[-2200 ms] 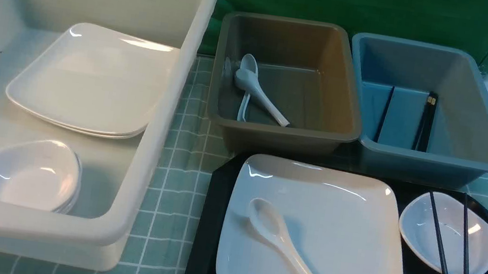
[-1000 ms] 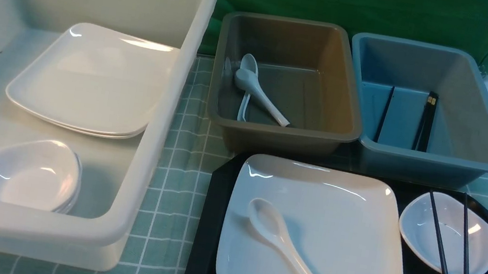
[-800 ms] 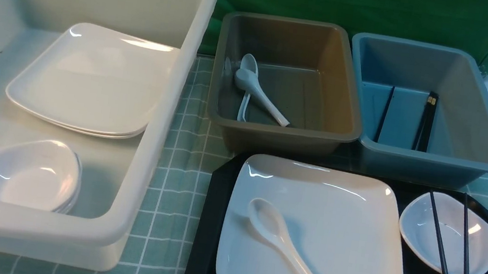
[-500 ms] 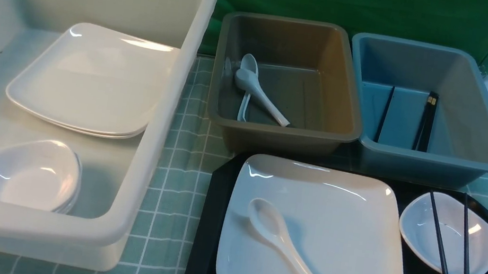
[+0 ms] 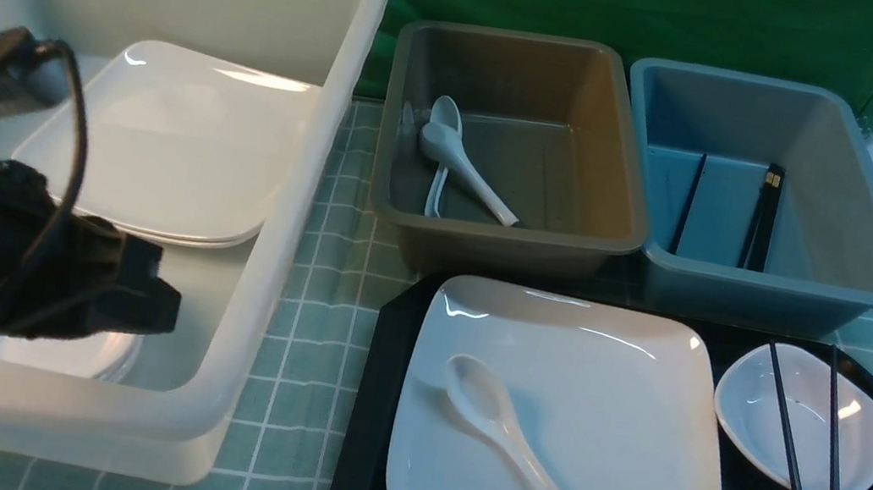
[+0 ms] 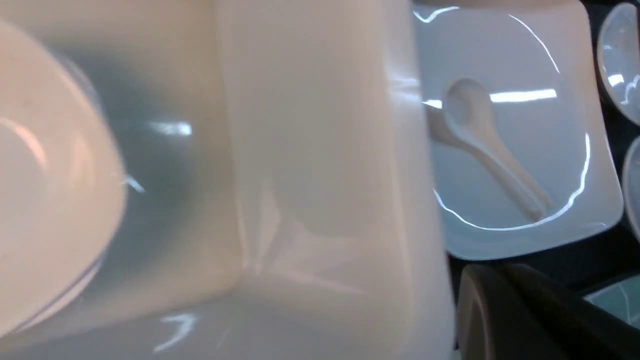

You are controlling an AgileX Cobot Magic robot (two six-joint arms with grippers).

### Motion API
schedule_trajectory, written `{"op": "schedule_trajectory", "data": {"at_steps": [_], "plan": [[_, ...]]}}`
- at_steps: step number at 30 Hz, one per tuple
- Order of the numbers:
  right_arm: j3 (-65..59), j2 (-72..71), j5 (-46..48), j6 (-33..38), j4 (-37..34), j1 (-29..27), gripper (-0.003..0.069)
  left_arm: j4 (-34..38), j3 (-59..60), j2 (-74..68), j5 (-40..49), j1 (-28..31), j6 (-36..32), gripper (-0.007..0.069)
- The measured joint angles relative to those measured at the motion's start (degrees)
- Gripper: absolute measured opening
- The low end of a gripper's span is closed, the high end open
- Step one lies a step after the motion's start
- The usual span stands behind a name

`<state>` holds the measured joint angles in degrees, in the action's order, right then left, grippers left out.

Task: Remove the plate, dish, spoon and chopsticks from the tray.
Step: Use the right arm to grab a pair of chopsticks from the plate

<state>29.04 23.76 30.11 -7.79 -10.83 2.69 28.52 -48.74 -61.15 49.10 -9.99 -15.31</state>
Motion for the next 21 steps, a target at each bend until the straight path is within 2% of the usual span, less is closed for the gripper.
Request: {"op": "schedule_trajectory", "data": {"at_steps": [4,6,7,10,11,12,16,18,21], "plan": [[8.1,15.8,9.3,2.8,3.4,0.0,0.0021,-4.2,0.0,0.0,-2.2,-9.1,4.2,0.0001],[10.3,20.4,11.4,3.9,3.7,0.0,0.0021,-7.4,0.0,0.0,-2.7,-13.0,7.7,0.0001],[13.5,27.2,13.3,5.2,4.1,0.0,0.0021,-10.8,0.0,0.0,-2.7,-16.5,11.9,0.0001],[18.7,38.5,14.4,5.5,4.3,0.0,0.0064,-16.7,0.0,-0.1,-2.6,-21.6,17.6,0.0],[20.8,43.1,14.5,5.5,4.3,0.0,0.0116,-17.8,0.0,-0.1,-2.6,-22.7,18.5,0.0],[21.0,43.7,14.5,5.5,4.3,0.0,0.0139,-17.9,0.0,-0.1,-2.6,-22.8,18.6,0.0],[26.1,55.2,12.1,5.5,4.3,0.0,0.0517,-20.0,0.0,-0.3,-2.6,-23.6,19.3,0.0],[26.8,58.4,10.4,5.6,4.4,0.0,0.061,-20.1,0.0,-0.4,-2.6,-23.6,19.7,0.0],[27.7,62.8,8.2,5.6,4.3,0.0,0.0666,-20.5,0.0,-0.4,-2.9,-23.6,19.8,0.0]]}}
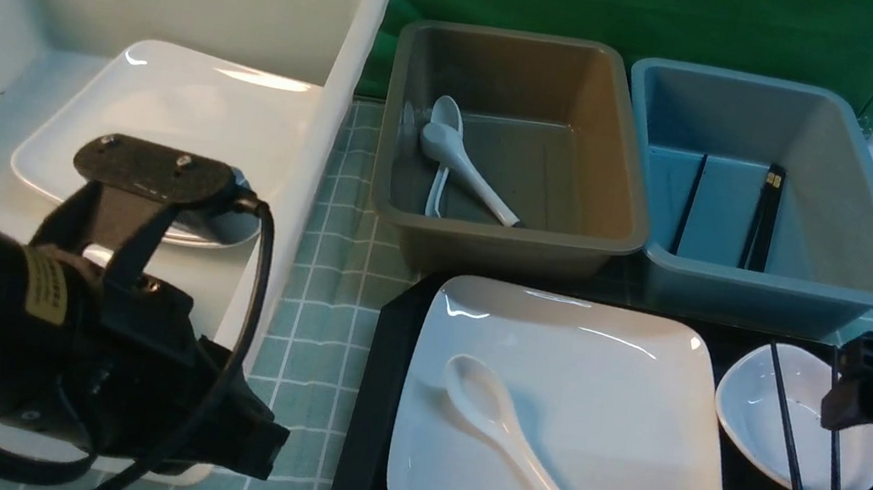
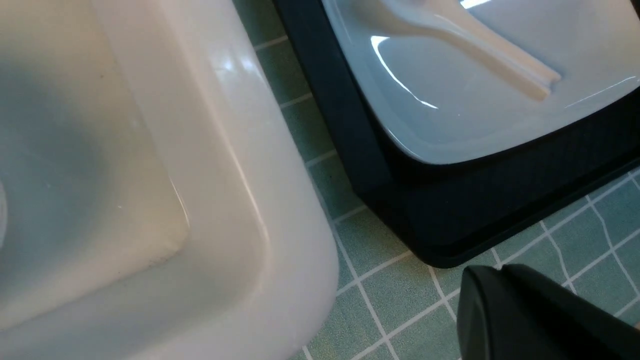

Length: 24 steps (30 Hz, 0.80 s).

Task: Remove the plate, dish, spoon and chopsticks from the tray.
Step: Use the right arm to grab a pair of chopsticks from the plate

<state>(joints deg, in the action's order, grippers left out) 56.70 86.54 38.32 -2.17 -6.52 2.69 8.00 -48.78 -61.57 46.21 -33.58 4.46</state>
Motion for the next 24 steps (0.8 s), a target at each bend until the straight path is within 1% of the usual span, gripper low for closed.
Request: {"op": "schedule_trajectory", "data": {"at_steps": [4,11,13,16,17,18,22,23,24], "plan": [[0.9,5.8,-2.9,0.5,-0.2,1.2,0.0687,-0.1,0.0,0.0,-1.1,0.0,0.0,0.0],[1.3,11.5,-7.4,1.2,-0.4,2.6,0.0678,-0.2,0.0,0.0,-2.3,0.0,0.0,0.0],[1.3,12.3,-7.9,1.2,-0.4,2.6,0.0673,-0.2,0.0,0.0,-2.3,0.0,0.0,0.0],[1.3,13.1,-9.0,1.2,-0.4,2.6,0.0645,-0.2,0.0,0.0,-2.3,0.0,0.0,0.0002],[1.3,13.4,-9.2,1.2,-0.4,2.6,0.0604,-0.2,0.0,0.0,-2.3,0.0,0.0,0.0004],[1.3,13.4,-9.2,1.2,-0.4,2.6,0.0598,-0.2,0.0,0.0,-2.3,0.0,0.0,0.0004],[1.3,13.6,-9.2,1.1,-0.4,2.6,0.0394,-0.1,0.0,0.0,-2.3,0.0,0.1,0.0008],[1.3,13.6,-9.2,1.1,-0.4,2.6,0.0321,-0.1,0.0,0.0,-2.3,0.0,0.1,0.0008],[1.3,13.6,-9.1,1.1,-0.4,2.6,0.0285,0.0,0.0,0.0,-2.3,0.0,0.1,0.0008]]}}
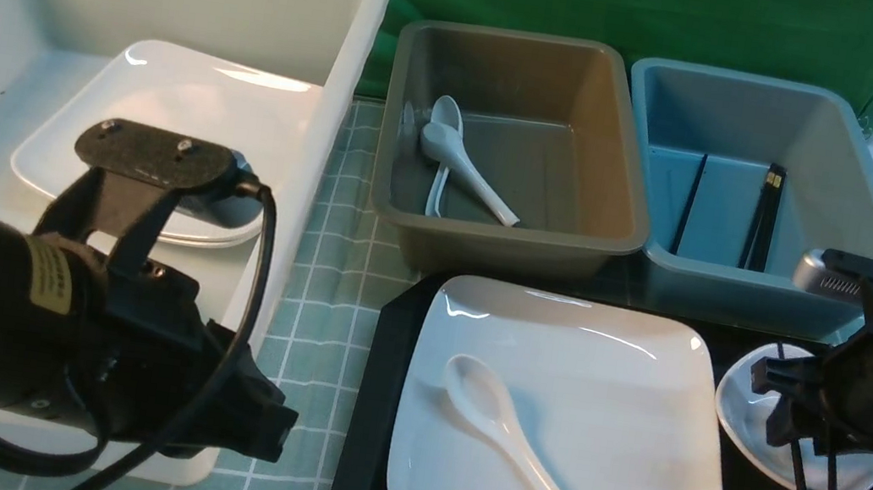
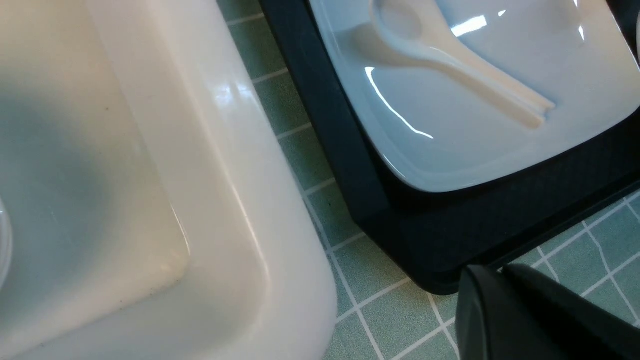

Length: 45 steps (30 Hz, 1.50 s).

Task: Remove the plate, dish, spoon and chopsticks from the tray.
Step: Use the right arm to grab a pair of chopsticks from the plate, then use the right arm to put the chopsticks into the small storage box on the right

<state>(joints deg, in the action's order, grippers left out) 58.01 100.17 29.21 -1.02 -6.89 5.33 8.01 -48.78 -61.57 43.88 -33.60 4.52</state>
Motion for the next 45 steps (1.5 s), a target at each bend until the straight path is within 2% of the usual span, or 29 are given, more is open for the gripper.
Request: {"op": "schedule_trajectory", "data": {"at_steps": [1,4,6,14,21,26,33,39,41,44,45], "plan": [[0.0,0.0,0.1,0.0,0.0,0.0,0.0202,0.1,0.0,0.0,0.0,0.0,0.0,0.0008],[0.0,0.0,0.2,0.0,-0.1,0.0,0.0065,0.2,0.0,0.0,0.0,0.0,0.0,0.0008],[0.0,0.0,0.5,0.0,-0.2,0.1,0.0049,0.2,0.0,0.0,0.0,0.0,0.0,0.0008],[0.0,-3.4,1.4,0.0,-0.3,1.5,0.0048,0.2,0.0,0.0,0.1,0.0,0.0,0.0008],[3.8,-13.4,1.7,0.0,-0.7,1.6,0.0048,0.2,0.0,0.0,-0.1,0.0,0.0,0.0008],[16.2,-11.5,-0.2,0.0,-0.8,1.1,0.0048,0.3,0.0,0.0,-0.1,0.0,0.0,0.0008],[44.5,6.8,-4.4,-1.3,-0.9,-0.4,0.0048,2.2,0.0,0.0,0.6,0.0,0.0,0.0008],[55.1,19.0,-7.5,-2.0,-0.9,-0.5,0.0055,2.8,0.0,0.0,1.8,0.0,0.0,0.0008],[56.1,22.2,-7.8,-4.0,-0.9,-0.5,0.009,3.6,0.0,0.0,2.2,0.0,0.1,0.0008],[56.1,25.2,-7.2,-6.2,-0.9,-0.5,0.0231,4.1,0.0,0.0,2.2,0.0,0.1,0.0008],[56.1,25.5,-7.1,-6.2,-0.9,-0.5,0.0242,4.1,0.0,0.0,2.2,0.0,0.1,0.0008]]}}
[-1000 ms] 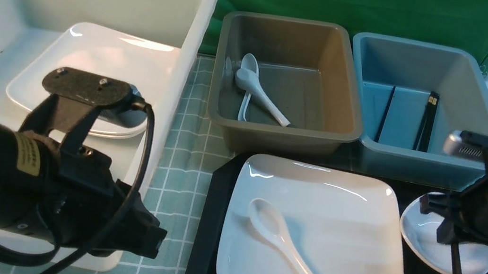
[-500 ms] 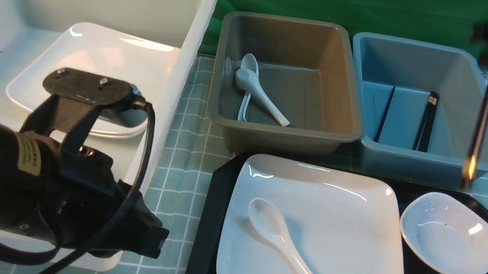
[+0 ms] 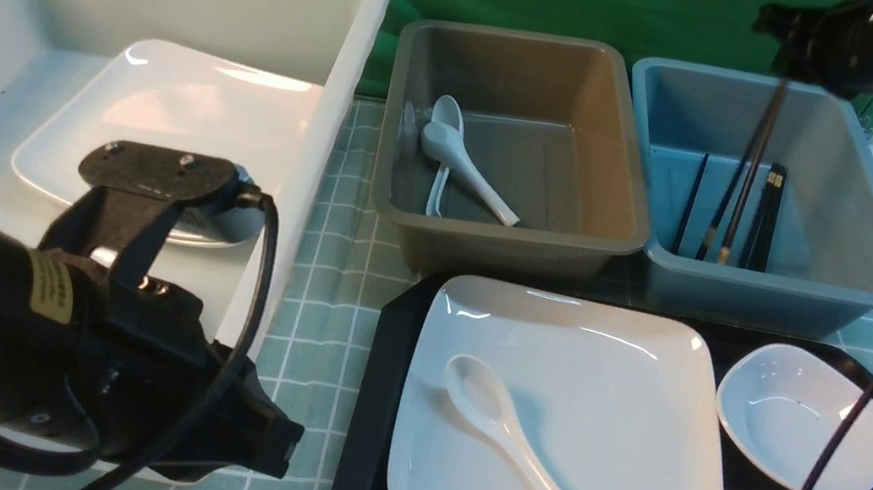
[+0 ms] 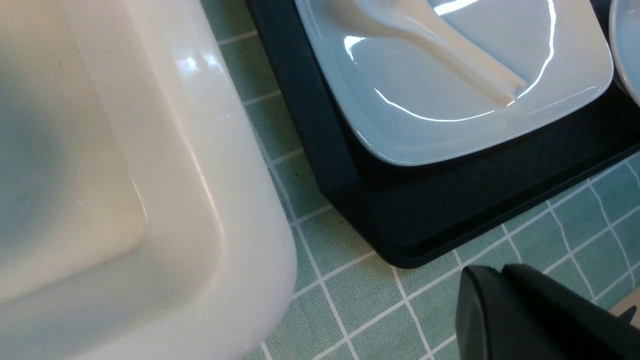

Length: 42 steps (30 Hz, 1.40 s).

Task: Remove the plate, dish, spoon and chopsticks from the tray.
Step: Use the right arm to put the chopsticks into the small storage box on the right, then use the left arm to grab a soup spoon from the plate

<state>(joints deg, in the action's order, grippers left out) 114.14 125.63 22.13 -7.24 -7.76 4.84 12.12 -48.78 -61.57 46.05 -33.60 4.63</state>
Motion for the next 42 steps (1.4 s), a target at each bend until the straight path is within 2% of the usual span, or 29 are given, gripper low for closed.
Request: {"op": "schedule_trajectory", "data": {"at_steps": [1,4,6,7,8,11,12,13,16,21,25,27,33,37,40,41,42], "plan": [[0.0,0.6,0.8,-0.4,0.0,0.0,0.0325,0.0,0.0,0.0,0.0,0.0,0.0,0.0008],[0.1,0.3,4.9,-0.9,0.3,0.0,0.0431,0.1,0.0,0.0,0.0,0.0,0.1,0.0008],[0.0,-1.2,10.5,0.0,0.8,0.0,0.0439,0.1,0.0,0.0,0.0,0.0,0.1,0.0008],[0.0,-2.4,13.9,1.0,1.0,-0.1,0.0419,0.1,0.0,0.0,0.0,0.0,0.1,0.0008],[0.0,-2.7,13.9,1.3,1.0,-0.1,0.0419,0.1,0.0,0.0,0.0,0.0,0.1,0.0008],[0.1,-9.0,26.6,8.2,1.2,-0.1,0.0214,0.2,0.0,0.0,0.0,0.0,0.2,0.0008],[0.2,-11.6,31.8,10.0,1.2,-0.1,0.0116,0.3,0.0,-0.2,-0.1,-0.1,0.2,0.0008],[0.3,-14.1,36.4,11.1,1.2,0.0,0.007,0.6,-0.1,-0.5,-0.3,-0.3,0.2,0.0008],[0.0,-18.7,42.6,12.8,1.2,0.1,0.0039,2.2,-0.9,-2.4,-0.2,-0.9,0.2,0.0008],[-9.2,-31.7,42.7,14.7,0.9,1.5,0.0025,2.5,-6.8,-10.7,0.2,-5.6,0.4,0.0008],[-20.4,-41.9,42.3,14.9,0.5,2.2,0.0025,0.8,-13.0,-19.1,2.0,-10.2,4.6,0.0008],[-28.7,-49.6,40.5,14.9,0.5,2.2,0.0023,-0.6,-18.5,-26.4,4.1,-12.9,8.4,0.001],[-44.1,-61.6,33.6,14.2,0.5,2.2,0.0022,-1.9,-30.1,-39.5,6.6,-15.5,11.6,0.0039],[-50.4,-67.4,31.3,13.1,0.6,2.2,0.0022,-4.8,-35.7,-47.1,10.1,-15.6,16.7,0.012],[-51.6,-69.1,31.3,12.7,0.6,2.2,0.0022,-9.5,-38.2,-51.0,10.8,-15.6,23.4,0.023],[-51.6,-69.2,31.3,12.7,0.6,2.2,0.0022,-10.1,-38.3,-51.4,10.8,-15.6,23.4,0.023],[-51.6,-69.3,31.3,12.7,0.6,2.2,0.0022,-12.1,-38.7,-52.6,10.8,-15.6,26.4,0.0286]]}}
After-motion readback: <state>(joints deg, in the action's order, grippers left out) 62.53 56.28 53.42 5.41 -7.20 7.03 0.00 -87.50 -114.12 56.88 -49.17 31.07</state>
